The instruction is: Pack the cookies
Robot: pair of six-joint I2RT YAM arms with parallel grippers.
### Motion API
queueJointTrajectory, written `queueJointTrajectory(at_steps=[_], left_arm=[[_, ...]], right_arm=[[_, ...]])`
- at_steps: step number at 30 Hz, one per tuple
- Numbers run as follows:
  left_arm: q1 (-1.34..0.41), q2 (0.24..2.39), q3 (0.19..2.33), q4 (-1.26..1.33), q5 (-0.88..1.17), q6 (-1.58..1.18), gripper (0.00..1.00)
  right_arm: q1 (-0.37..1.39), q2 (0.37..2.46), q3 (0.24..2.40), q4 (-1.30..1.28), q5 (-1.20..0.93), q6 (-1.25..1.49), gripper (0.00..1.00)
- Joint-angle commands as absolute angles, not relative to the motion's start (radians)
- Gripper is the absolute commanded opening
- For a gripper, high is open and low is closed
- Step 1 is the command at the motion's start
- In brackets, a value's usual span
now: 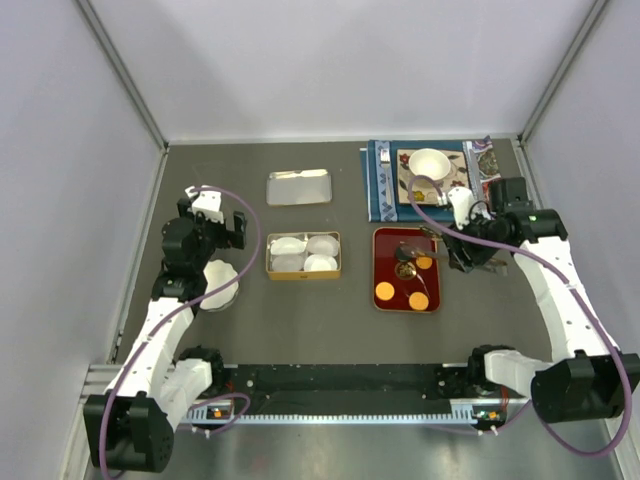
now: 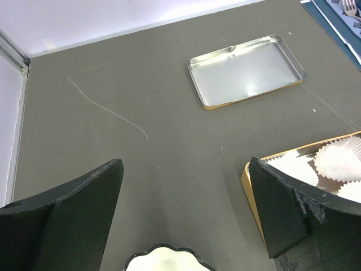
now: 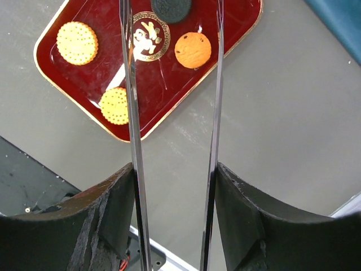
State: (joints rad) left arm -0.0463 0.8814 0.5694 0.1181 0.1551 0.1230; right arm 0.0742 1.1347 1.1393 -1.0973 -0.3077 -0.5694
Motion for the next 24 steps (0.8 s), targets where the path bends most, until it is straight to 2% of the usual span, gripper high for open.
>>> queueJointTrajectory(at_steps=[1,24], left_arm=[[-0.041,0.882,0.615,0.13,0.14,0.109,0.99],[-0.041,0.908,0.617,0.137,0.127,0.109,0.99]], right_arm=[[0.11,1.161,1.12,-1.02,-0.292,-0.575,0.56],[0.17,1.284,1.055,-0.893,-0.249,-0.563,0.57]])
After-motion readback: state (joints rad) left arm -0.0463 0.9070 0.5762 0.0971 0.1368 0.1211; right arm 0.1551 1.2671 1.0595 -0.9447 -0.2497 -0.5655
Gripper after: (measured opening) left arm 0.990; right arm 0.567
